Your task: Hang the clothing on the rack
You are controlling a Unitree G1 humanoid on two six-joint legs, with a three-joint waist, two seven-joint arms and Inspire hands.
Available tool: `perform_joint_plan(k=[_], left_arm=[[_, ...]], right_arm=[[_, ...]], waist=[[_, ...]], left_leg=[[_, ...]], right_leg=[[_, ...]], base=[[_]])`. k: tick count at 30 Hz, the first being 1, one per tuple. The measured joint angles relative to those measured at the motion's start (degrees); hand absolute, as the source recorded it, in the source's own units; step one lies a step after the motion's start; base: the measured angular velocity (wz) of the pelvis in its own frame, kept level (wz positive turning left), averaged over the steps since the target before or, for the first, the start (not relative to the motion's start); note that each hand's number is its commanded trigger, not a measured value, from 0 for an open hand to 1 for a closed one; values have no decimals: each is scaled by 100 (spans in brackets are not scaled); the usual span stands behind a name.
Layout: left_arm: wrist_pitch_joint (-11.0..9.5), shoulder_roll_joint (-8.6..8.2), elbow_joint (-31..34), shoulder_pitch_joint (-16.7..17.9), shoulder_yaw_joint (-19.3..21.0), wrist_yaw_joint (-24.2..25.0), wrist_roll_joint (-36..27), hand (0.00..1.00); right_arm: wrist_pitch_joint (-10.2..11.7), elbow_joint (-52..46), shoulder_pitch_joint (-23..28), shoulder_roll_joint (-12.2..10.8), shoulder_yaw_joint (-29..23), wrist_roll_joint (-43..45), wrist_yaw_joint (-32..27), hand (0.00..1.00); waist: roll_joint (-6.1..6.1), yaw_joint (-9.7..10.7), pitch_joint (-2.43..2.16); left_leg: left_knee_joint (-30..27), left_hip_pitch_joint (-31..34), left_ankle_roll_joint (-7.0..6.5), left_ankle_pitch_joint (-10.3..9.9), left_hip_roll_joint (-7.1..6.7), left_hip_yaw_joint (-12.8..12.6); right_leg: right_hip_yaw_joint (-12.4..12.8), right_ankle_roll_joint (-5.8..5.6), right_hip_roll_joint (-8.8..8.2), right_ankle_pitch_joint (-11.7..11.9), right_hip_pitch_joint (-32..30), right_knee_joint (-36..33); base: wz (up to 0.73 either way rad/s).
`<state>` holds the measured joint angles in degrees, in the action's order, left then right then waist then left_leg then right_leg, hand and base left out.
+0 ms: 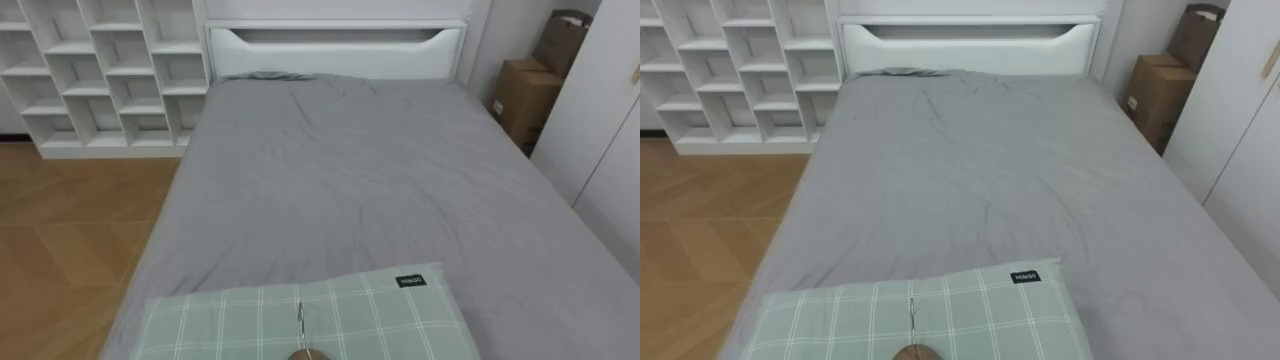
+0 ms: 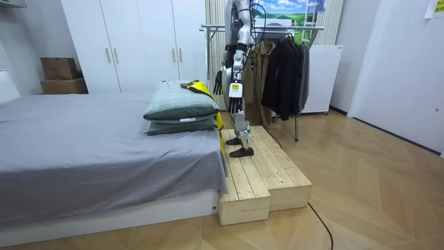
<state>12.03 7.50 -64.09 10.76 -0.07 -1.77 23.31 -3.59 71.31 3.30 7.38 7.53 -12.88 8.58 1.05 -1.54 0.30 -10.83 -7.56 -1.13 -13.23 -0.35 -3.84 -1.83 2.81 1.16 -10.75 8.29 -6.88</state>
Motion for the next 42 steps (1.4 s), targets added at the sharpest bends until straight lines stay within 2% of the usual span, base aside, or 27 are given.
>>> perform_joint_plan(k=[8, 21, 26, 30, 35, 38, 42], left_arm=[[-91, 0, 2, -1, -2, 5, -1, 0], [-103, 1, -3, 3, 9, 20, -16, 0], [-117, -20, -2, 4, 335, -30, -139, 0], [-114, -20, -2, 31, 379, -207, -558, 0], [-113, -19, -1, 79, 449, -486, -797, 0], [-114, -23, -1, 117, 484, -605, -813, 0], [-117, -40, 1, 132, 733, -818, -812, 0]], right_arm=[[16, 0, -2, 0, -1, -1, 15, 0], [21, 39, 3, -2, -82, -16, 31, 0], [21, 41, 12, -1, -212, -3, 20, 0], [17, 36, 11, -1, -209, 12, -31, 0], [12, 38, 12, -1, -212, 10, -96, 0], [12, 46, 20, -1, -216, -4, -165, 0], [1, 57, 21, -2, -224, -3, -223, 0]], waist=[[1, 0, 1], [9, 0, 5], [12, -4, 7], [11, -13, 5], [1, -9, 5], [-1, -5, 6], [-10, -12, 1]], left_leg=[[3, 1, 0, 0, 0, 0], [6, -10, 0, 0, 0, 3], [20, -9, 0, 0, 5, -7], [22, -2, 0, 0, 3, 5], [22, -3, 0, 0, 2, 17], [17, -22, 0, 0, -6, 57], [8, -16, -1, -1, -3, 70]], right_leg=[[-1, -1, 0, -1, -4, 0], [16, -1, -1, -1, 11, 0], [26, -3, 4, -3, 3, -6], [-3, -3, 2, -3, 5, -4], [-16, -3, 1, -3, 36, 2], [-20, -6, -3, -5, 78, 11], [-26, -5, 5, -5, 73, 1]], base=[[0], [0], [0], [0], [1], [5], [1]])
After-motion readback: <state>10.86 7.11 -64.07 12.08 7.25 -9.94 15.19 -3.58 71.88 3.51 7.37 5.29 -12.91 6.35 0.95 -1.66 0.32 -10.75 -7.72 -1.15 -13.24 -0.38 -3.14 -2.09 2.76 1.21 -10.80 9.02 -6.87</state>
